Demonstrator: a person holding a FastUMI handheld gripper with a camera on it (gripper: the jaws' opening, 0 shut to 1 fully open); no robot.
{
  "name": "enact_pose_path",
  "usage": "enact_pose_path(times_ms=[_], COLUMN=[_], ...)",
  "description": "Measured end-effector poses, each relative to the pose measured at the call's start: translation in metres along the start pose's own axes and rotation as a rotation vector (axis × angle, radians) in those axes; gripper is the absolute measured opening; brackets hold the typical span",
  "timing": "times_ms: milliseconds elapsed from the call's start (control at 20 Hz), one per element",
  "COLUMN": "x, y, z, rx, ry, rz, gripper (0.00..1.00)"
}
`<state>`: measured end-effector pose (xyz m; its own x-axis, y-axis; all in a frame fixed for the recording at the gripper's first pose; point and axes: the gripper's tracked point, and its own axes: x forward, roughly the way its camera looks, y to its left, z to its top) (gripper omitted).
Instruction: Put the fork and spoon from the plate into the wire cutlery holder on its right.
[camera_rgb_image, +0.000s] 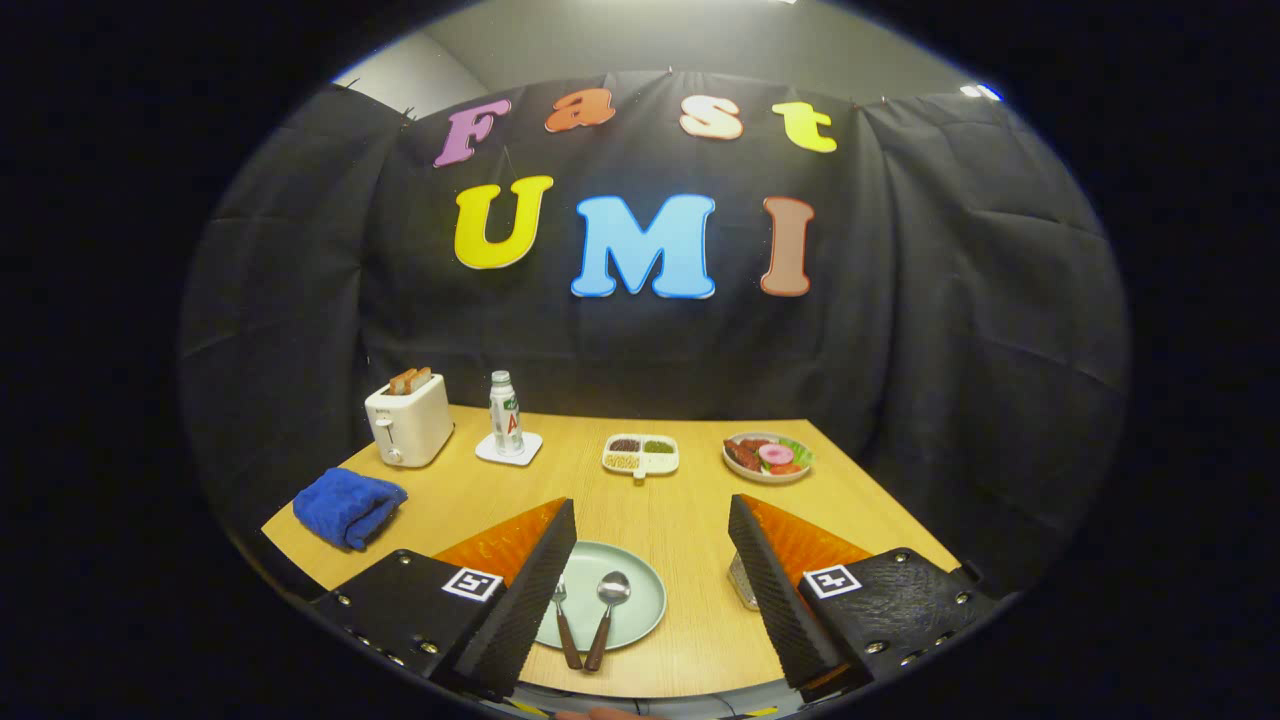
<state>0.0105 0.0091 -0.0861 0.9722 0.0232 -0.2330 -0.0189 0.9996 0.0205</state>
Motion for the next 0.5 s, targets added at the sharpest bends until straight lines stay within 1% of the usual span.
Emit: enact_pose_path(times_ms=[150, 500], x=[0.01, 0.033], y=[-0.001, 0.018], z=[-0.028, -0.108], rx=[-0.003, -0.077], ry=[0.092, 0.343], rz=[0.017, 0.068], gripper=[0.94, 0.94])
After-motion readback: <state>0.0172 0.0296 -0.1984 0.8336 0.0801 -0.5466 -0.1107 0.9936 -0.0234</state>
